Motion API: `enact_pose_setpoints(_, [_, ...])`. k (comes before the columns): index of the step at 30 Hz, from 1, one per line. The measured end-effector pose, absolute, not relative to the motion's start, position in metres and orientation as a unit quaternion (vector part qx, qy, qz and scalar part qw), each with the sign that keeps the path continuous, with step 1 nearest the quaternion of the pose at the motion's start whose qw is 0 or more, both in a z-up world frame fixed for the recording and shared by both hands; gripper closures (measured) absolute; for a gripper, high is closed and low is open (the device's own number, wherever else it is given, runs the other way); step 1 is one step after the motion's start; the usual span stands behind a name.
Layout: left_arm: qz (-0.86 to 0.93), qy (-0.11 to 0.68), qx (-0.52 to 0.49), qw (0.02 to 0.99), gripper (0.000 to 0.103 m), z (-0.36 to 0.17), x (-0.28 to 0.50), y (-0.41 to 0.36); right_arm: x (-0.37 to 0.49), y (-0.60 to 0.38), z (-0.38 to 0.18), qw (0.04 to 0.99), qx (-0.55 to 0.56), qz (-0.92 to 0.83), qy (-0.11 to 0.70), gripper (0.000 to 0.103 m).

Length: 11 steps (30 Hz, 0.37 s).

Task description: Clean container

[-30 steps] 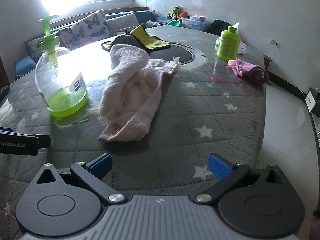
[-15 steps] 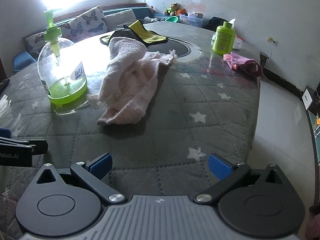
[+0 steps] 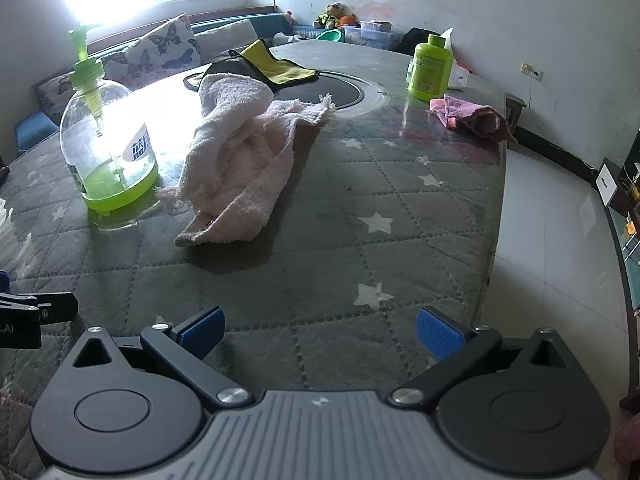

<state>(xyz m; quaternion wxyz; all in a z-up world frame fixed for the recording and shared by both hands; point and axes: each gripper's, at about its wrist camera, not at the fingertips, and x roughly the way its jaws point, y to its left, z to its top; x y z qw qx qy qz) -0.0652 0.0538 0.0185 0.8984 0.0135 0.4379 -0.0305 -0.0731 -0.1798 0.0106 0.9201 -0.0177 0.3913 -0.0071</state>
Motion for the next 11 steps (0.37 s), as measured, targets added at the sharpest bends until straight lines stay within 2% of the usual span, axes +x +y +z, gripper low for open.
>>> enact_pose_setpoints(11, [-0.032, 0.435, 0.013, 0.9, 0.0, 0.0182, -0.0671, 0.055, -0.0733, -0.1801, 0.0092, 0.918, -0.011, -0.01, 0.396, 0.0])
